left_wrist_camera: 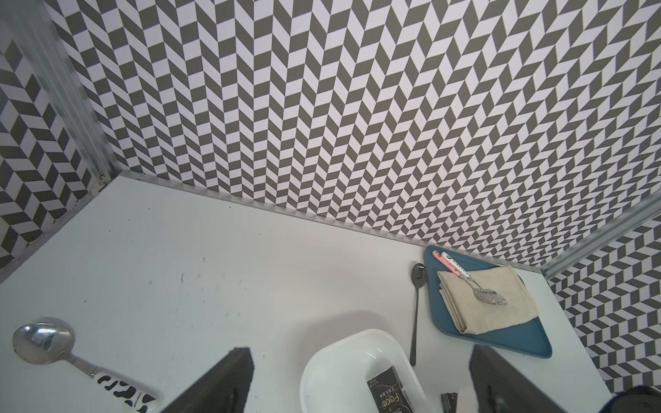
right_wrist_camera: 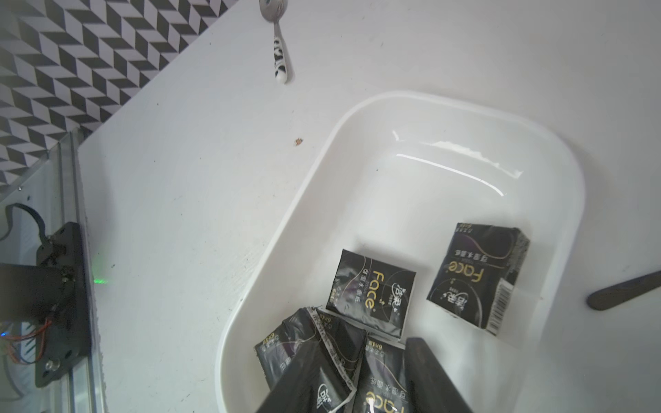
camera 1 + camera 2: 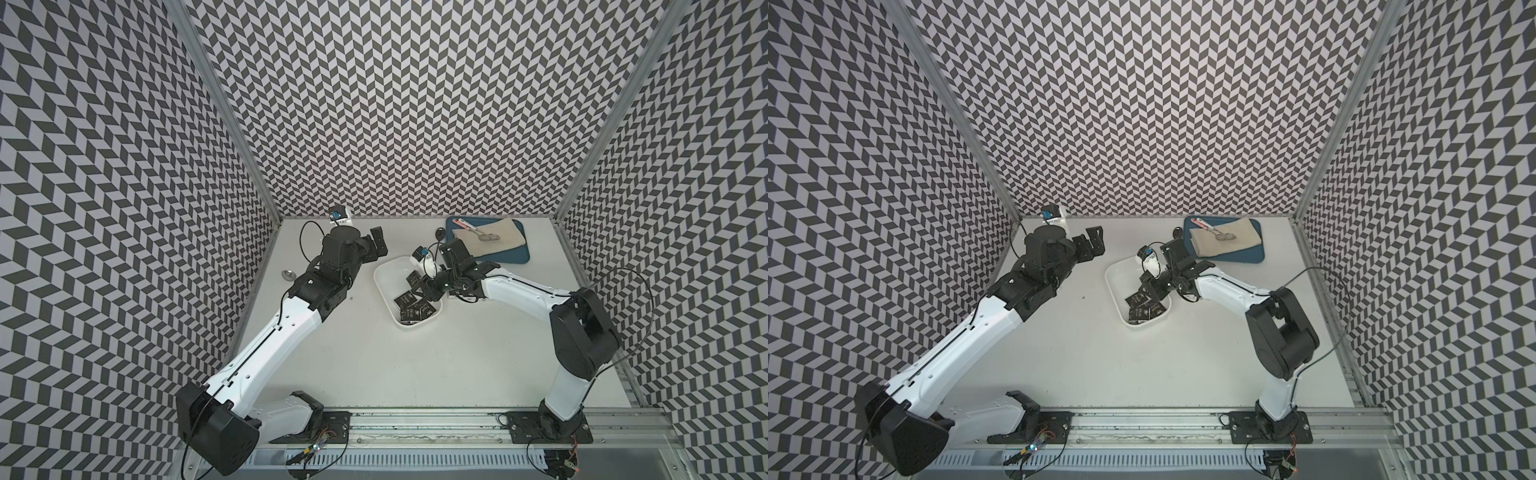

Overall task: Take the pocket tissues out of the storage box
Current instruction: Pick up the pocket tissues from the storage box.

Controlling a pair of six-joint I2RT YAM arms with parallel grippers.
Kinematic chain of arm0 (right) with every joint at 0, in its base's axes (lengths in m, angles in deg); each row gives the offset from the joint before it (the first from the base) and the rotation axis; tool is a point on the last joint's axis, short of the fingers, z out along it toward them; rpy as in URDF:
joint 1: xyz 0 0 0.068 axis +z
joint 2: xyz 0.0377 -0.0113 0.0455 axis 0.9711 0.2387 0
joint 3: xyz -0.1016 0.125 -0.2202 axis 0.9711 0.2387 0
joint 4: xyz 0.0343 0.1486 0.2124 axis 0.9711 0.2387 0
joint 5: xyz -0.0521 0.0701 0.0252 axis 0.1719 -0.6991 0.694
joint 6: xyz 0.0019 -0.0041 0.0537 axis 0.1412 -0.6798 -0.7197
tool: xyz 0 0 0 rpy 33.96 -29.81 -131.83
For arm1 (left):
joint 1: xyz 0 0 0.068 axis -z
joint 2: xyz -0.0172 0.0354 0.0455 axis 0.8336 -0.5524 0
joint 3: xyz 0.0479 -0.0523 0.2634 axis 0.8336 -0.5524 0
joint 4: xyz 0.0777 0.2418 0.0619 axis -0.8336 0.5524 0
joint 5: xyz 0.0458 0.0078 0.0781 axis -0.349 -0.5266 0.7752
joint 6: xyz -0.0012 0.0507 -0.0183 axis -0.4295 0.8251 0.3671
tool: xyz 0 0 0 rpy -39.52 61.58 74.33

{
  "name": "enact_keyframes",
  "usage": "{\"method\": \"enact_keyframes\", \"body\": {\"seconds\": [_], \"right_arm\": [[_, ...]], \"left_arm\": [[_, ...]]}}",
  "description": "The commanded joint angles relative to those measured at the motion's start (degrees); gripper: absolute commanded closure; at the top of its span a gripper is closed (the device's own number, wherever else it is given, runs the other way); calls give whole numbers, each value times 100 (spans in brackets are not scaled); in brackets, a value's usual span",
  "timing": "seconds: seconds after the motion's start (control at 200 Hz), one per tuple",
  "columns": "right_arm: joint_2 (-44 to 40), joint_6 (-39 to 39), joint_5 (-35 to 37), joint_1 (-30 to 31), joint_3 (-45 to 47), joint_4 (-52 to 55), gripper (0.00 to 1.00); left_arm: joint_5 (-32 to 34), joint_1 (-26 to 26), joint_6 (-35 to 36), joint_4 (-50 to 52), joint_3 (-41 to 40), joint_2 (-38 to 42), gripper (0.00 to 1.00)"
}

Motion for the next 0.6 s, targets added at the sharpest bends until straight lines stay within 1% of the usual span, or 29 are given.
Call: {"method": "enact_keyframes", "body": {"seconds": [0.0, 0.135, 0.255, 0.441, 0.596], "right_arm": [[127, 669, -249, 41, -193, 344, 55], [142, 926, -452, 139, -222, 448, 54], [201, 1136, -366, 280, -286, 591, 53], [529, 1169, -141, 401, -573, 864, 53], [649, 1145, -155, 440, -650, 882, 53]], "left_arm": [[-62, -41, 51, 78, 17, 83, 1], [-106, -82, 50, 39, -13, 55, 1], [-131, -93, 53, 13, -25, 44, 1], [-142, -113, 50, 21, -35, 89, 1], [-141, -158, 57, 30, -70, 171, 1]]}}
